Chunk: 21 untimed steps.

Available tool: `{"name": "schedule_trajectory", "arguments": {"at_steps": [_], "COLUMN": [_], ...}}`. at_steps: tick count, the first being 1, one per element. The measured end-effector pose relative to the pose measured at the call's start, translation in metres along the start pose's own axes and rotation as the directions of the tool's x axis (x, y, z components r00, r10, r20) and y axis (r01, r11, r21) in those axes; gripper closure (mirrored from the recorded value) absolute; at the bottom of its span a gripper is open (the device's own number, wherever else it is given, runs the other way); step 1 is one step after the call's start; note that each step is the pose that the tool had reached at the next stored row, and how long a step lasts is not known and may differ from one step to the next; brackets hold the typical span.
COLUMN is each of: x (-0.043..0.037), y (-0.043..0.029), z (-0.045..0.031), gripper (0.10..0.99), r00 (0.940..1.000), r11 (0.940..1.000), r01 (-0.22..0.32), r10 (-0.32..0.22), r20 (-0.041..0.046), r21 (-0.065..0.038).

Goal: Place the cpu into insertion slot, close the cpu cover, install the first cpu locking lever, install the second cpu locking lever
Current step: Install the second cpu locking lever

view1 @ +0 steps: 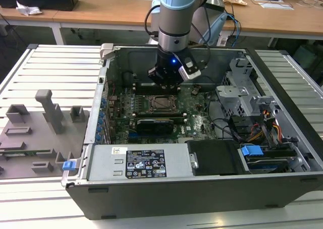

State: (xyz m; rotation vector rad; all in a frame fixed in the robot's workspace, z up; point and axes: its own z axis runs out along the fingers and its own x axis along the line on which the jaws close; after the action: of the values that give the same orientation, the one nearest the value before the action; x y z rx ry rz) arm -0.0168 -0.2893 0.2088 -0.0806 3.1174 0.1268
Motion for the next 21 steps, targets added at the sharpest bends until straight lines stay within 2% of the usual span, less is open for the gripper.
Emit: {"name": "schedule_trajectory", "arguments": {"at_steps": [12,17,20,21], "x": [-0.0006,-0.0009,-0.0012,-0.0012], "y": [-0.0030,-0.0023,-0.0012,-0.0010], "z": [-0.0005,-0.0087,-0.0223,-0.0242], "gripper": [0.980,0.980,0.980,0.980], "r00": [1.0000,1.0000,1.0000,1.0000], "r11": [1.0000,1.0000,1.0000,1.0000], "r01": [0.000,0.000,0.000,0.000], "r10": [0.000,0.000,0.000,0.000], "r20": [-0.0001,-0.0001,-0.0001,-0.0001], "r21": [0.000,0.000,0.000,0.000]}}
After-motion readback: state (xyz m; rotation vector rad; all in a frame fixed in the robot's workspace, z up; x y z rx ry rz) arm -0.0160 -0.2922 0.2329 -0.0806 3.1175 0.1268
